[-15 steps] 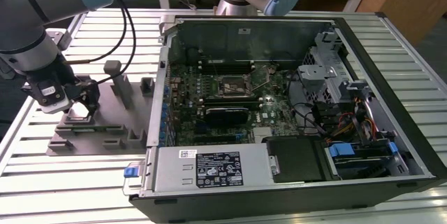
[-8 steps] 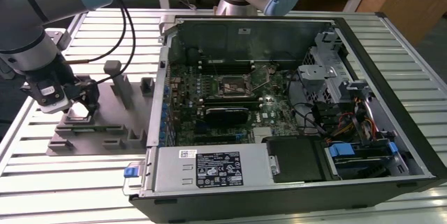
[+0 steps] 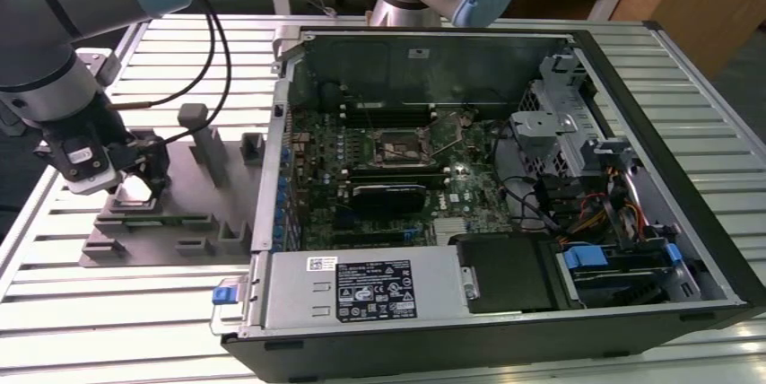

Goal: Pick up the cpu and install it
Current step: 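Pick up the cpu and move it towards the insertion slot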

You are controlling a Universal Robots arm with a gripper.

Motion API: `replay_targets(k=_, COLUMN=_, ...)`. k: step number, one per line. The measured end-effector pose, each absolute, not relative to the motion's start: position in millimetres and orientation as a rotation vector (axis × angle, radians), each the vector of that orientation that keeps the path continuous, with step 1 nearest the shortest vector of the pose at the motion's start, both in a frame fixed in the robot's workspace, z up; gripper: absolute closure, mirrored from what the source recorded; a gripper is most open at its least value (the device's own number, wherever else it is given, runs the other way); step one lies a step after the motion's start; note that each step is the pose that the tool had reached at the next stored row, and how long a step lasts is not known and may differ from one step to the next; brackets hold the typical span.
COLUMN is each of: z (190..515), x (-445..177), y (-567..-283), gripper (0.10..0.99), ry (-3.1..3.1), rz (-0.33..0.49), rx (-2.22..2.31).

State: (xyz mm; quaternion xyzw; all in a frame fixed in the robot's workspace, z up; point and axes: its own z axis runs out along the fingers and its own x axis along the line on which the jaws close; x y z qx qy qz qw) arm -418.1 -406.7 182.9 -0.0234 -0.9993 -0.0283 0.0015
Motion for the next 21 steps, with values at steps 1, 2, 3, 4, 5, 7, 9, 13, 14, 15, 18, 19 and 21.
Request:
replay_targets(k=1, z=182.7, x=-418.1, y=-406.7, gripper=0.439, ry=-3.136, rz=-0.089, rx=-0.074)
replay_targets(k=2, z=182.7, x=-418.1, y=-406.7, gripper=0.439, ry=-3.136, rz=-0.089, rx=-0.074)
replay_targets(k=3, z=182.6, x=-418.1, y=-406.7, gripper=0.439, ry=-3.136, rz=-0.089, rx=-0.074)
replay_targets(k=4, z=182.6, x=-418.1, y=-406.7, gripper=0.439, ry=-3.136, rz=-0.089, rx=-0.074)
replay_targets(k=5, z=182.5, x=-418.1, y=-406.7, gripper=0.439, ry=-3.136, rz=-0.089, rx=-0.074)
replay_targets(k=7, z=182.5, x=-418.1, y=-406.7, gripper=0.439, ry=-3.136, rz=-0.089, rx=-0.074)
replay_targets(k=9, z=182.5, x=-418.1, y=-406.7, gripper=0.455, ry=-3.136, rz=-0.089, rx=-0.074)
replay_targets(k=13, z=182.4, x=-418.1, y=-406.7, gripper=0.522, ry=-3.136, rz=-0.089, rx=-0.074)
replay_targets(k=14, z=182.4, x=-418.1, y=-406.7, gripper=0.522, ry=-3.136, rz=-0.089, rx=-0.074)
replay_targets(k=15, z=182.4, x=-418.1, y=-406.7, gripper=0.522, ry=-3.136, rz=-0.089, rx=-0.074)
replay_targets(k=18, z=182.3, x=-418.1, y=-406.7, gripper=0.522, ry=-3.136, rz=-0.089, rx=-0.074)
replay_targets(k=19, z=182.3, x=-418.1, y=-406.7, gripper=0.522, ry=-3.136, rz=-0.089, rx=-0.074)
replay_targets(k=21, z=182.8, x=-418.1, y=-406.6, gripper=0.522, ry=-3.137, rz=-0.089, rx=-0.074)
